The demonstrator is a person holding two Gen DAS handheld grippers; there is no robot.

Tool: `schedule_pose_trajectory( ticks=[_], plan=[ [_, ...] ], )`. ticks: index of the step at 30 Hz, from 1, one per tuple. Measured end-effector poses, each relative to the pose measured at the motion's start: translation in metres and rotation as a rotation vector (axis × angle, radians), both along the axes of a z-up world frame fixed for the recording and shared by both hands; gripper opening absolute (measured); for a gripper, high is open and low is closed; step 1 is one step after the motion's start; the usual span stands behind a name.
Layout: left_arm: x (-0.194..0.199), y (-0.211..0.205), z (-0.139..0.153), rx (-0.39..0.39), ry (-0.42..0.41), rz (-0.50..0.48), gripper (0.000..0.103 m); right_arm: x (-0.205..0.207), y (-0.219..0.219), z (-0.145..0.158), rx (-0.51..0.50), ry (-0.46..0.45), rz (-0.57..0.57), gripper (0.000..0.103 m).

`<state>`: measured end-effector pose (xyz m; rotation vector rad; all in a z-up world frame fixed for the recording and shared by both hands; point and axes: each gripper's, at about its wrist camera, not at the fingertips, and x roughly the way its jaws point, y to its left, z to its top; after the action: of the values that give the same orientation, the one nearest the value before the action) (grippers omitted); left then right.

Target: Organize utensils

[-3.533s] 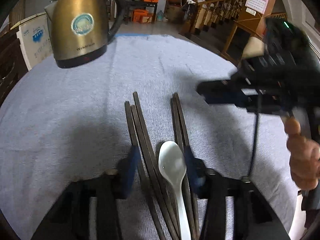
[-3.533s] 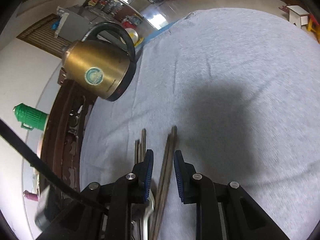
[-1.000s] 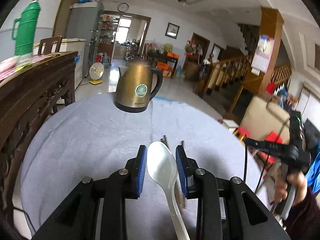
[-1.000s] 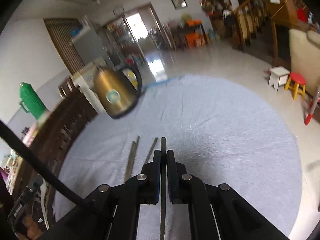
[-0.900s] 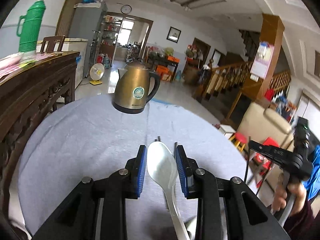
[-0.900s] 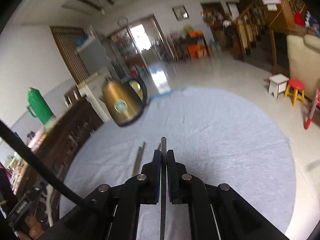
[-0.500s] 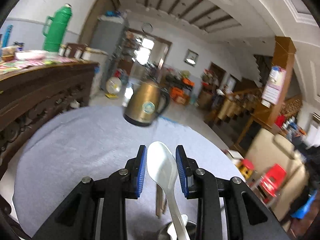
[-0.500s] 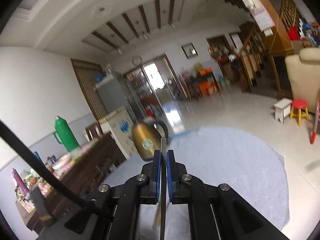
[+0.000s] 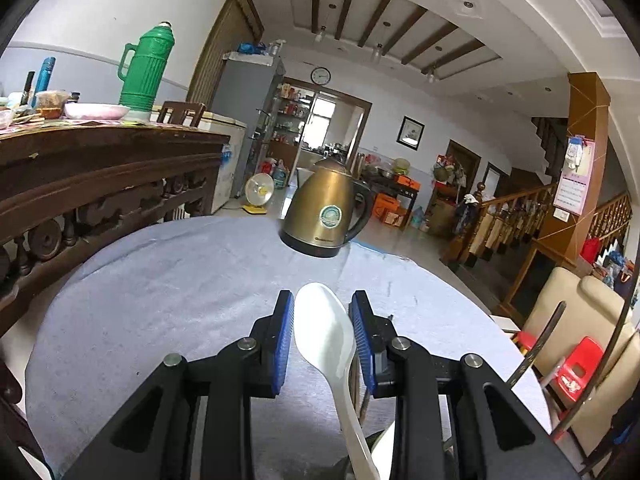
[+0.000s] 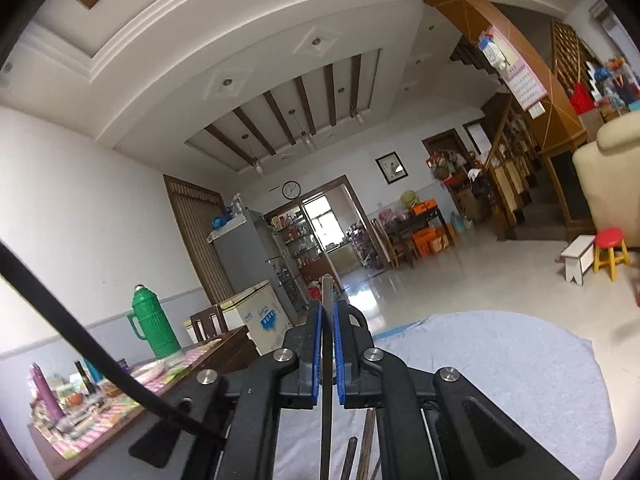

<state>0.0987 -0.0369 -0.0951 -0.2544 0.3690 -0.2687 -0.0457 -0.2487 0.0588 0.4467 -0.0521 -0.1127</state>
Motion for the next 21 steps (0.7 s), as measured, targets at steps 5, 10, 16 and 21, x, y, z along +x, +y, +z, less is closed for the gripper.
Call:
schedule_pose_trajectory(
  ticks=[5, 10, 16, 21],
  plan=[
    [-0.003, -0.006, -0.009, 0.035, -0.002, -0.007, 0.031, 0.014, 0.022, -0.014, -0.067, 0.042, 0.007, 0.006],
    [-0.012, -0.009, -0.013, 0.074, -0.026, -0.011, 0.031, 0.017, 0.024, -0.031, -0.069, 0.1, 0.043, 0.006],
    [-0.022, -0.011, -0.014, 0.102, -0.031, -0.026, 0.033, 0.013, 0.022, -0.037, -0.079, 0.139, 0.091, 0.006],
    [-0.034, -0.012, -0.012, 0.129, -0.033, -0.061, 0.033, 0.008, 0.022, -0.044, -0.065, 0.178, 0.129, 0.006]
  ],
)
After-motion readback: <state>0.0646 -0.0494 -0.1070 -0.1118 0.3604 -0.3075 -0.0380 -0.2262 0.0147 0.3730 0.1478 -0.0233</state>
